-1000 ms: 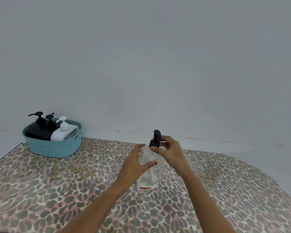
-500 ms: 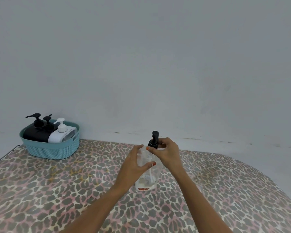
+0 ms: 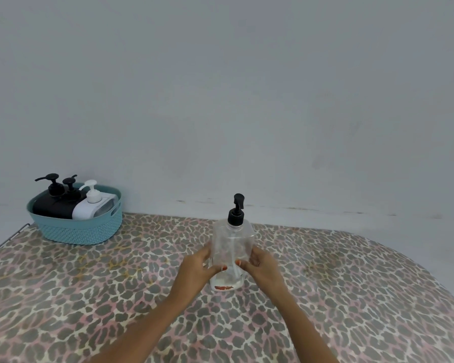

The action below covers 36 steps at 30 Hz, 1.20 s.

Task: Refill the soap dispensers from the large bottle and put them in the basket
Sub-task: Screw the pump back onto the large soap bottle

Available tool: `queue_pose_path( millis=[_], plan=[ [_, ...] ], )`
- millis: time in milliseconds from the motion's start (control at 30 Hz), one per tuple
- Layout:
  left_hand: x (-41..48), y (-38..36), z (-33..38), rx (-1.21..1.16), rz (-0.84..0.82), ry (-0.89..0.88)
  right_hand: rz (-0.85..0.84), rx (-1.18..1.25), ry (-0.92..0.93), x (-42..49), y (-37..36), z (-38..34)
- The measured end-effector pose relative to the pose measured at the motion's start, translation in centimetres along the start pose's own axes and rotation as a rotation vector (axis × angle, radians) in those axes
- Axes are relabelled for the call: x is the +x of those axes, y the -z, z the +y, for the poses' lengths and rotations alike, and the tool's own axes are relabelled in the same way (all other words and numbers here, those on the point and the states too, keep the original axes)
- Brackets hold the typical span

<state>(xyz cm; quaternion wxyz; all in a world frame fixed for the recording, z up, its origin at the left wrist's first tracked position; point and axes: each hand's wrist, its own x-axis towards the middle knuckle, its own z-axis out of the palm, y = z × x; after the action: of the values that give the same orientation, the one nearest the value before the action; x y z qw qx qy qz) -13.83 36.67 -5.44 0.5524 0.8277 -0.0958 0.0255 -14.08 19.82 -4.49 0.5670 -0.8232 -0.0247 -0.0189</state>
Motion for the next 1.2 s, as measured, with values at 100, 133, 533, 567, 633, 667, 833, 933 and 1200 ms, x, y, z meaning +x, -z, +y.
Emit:
queue_pose_path(
  millis=[100, 133, 533, 567, 633, 667, 833, 933, 1200],
  plan=[
    [0.1, -0.5, 0.0, 0.002, 0.020, -0.001, 0.070, -0.085, -0.017, 0.3, -0.6, 0.7],
    [0.2, -0.6, 0.1, 0.000, 0.026, 0.001, 0.087, -0.095, -0.018, 0.4, -0.6, 0.8],
    [6.1, -7.6, 5.5, -0.067, -0.077, -0.065, 0.340, 0.048, -0.018, 2.3, 7.7, 1.6],
    [6.9, -8.7, 6.1, -0.076, -0.090, -0.066, 0.372, 0.057, -0.017, 2.6, 8.8, 2.0],
    [8.4, -10.9, 6.9, -0.076, -0.118, -0.075, 0.427, 0.074, -0.018, 3.1, 10.9, 2.8],
    [9.2, -12.0, 7.2, -0.071, -0.134, -0.078, 0.446, 0.076, -0.021, 3.3, 11.8, 3.3],
    [12.8, -17.3, 8.0, -0.072, -0.158, -0.065, 0.494, 0.090, -0.011, 5.1, 16.3, 5.4],
    [14.8, -20.5, 8.4, -0.079, -0.152, -0.054, 0.512, 0.060, -0.008, 6.8, 18.8, 6.9],
    [19.4, -26.3, 8.5, -0.020, -0.134, -0.064, 0.545, -0.003, -0.022, 10.2, 23.4, 10.4]
  ],
)
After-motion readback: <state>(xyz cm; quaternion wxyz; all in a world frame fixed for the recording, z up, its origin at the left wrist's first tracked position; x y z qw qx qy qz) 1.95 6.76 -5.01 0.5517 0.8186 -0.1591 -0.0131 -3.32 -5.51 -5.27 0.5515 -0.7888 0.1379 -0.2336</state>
